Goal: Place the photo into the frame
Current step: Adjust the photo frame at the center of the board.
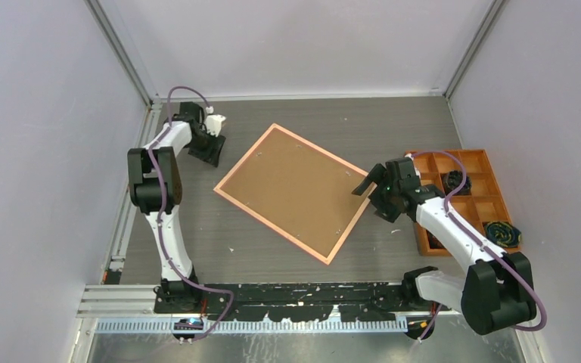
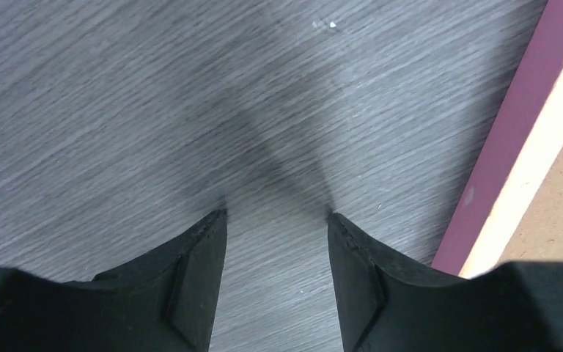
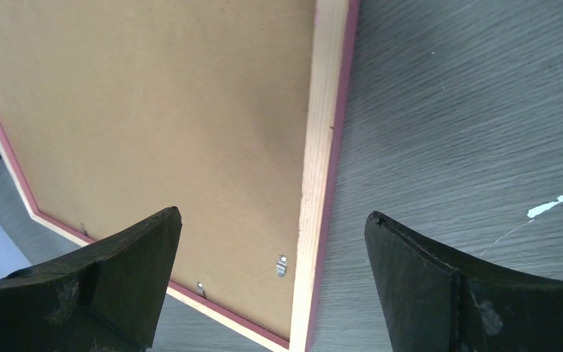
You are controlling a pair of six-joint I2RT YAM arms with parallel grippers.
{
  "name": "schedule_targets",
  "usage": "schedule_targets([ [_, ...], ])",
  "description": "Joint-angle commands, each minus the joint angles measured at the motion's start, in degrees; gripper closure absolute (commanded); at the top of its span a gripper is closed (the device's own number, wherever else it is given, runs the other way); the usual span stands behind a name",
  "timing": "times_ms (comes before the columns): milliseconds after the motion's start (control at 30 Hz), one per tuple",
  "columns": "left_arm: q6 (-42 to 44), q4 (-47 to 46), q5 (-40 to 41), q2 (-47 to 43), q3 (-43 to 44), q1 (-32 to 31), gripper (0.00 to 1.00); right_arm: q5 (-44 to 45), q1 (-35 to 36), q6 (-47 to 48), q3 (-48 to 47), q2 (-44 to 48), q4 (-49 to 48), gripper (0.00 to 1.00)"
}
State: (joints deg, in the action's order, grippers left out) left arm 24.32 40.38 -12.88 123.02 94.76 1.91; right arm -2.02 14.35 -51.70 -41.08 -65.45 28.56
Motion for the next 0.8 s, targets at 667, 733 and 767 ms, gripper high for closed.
schedule_targets([
  [667,22.64,7.94,-6.04,-14.87,-24.28,-12.56,0.46,-3.61,-3.89,2.11,-12.6,-26.35,-15.4,0.0],
  [733,23.83,9.97,-6.73,-17.38,-26.76,-14.87,0.46,-4.31,-4.65,2.65,-14.45,-27.92,-15.12,0.0],
  [767,24.35,10.92,-7.23,-18.44,-28.09,-16.21,0.46,-5.27,-5.17,2.88,-15.41,-28.84,-15.18,0.0],
])
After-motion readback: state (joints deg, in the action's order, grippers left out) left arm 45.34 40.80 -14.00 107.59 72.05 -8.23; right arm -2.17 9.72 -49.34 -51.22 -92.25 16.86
